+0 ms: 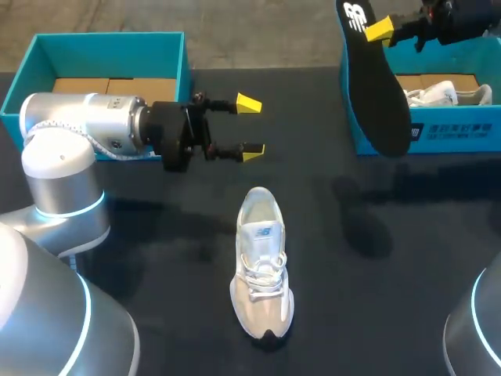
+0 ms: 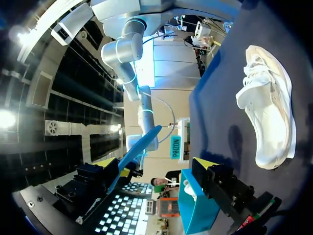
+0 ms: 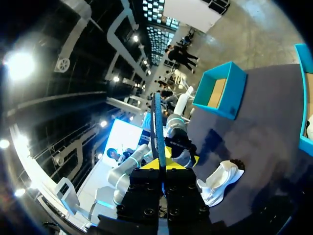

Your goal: Take the shoe out of the shoebox, open the shoe tongue, remove and reinsert the insole, then place the shoe into the shoebox

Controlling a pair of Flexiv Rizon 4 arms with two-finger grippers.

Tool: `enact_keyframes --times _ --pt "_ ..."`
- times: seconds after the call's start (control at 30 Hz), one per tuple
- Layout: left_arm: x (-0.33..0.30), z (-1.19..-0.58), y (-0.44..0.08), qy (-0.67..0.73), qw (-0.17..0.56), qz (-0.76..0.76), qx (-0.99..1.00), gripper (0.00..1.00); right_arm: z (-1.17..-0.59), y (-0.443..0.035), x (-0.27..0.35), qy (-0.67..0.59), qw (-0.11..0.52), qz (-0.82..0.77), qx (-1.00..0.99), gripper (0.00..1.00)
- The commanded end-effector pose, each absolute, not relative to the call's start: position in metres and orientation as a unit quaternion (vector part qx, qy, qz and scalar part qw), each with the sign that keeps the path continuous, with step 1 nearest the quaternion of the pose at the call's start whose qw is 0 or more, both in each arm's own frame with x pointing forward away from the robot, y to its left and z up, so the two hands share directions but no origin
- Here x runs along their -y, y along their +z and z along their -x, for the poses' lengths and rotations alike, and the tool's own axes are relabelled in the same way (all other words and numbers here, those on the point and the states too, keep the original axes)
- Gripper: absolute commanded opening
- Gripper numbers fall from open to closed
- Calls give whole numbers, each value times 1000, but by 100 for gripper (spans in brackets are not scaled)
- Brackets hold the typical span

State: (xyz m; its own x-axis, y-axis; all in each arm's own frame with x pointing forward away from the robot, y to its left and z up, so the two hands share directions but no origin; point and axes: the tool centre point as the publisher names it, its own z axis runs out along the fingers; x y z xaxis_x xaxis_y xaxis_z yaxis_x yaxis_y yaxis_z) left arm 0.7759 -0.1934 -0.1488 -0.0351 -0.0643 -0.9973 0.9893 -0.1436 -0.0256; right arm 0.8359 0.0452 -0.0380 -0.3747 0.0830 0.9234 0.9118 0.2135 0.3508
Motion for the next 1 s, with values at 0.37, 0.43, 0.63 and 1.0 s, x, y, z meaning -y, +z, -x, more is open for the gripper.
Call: enact_keyframes --times 0.37,0.43,0.63,1.0 --pt "208 -784 -142 -509 549 -512 -420 100 -841 -51 -69 -504 400 464 609 0" --pt "210 -785 -140 -505 560 -511 -413 100 -841 -55 -73 -501 399 476 602 0" --pt "214 -784 -135 -491 590 -501 -399 100 -843 -66 -84 -513 398 500 573 0" --pt "217 -785 -129 -476 607 -499 -396 100 -848 -73 -91 -518 400 507 560 0"
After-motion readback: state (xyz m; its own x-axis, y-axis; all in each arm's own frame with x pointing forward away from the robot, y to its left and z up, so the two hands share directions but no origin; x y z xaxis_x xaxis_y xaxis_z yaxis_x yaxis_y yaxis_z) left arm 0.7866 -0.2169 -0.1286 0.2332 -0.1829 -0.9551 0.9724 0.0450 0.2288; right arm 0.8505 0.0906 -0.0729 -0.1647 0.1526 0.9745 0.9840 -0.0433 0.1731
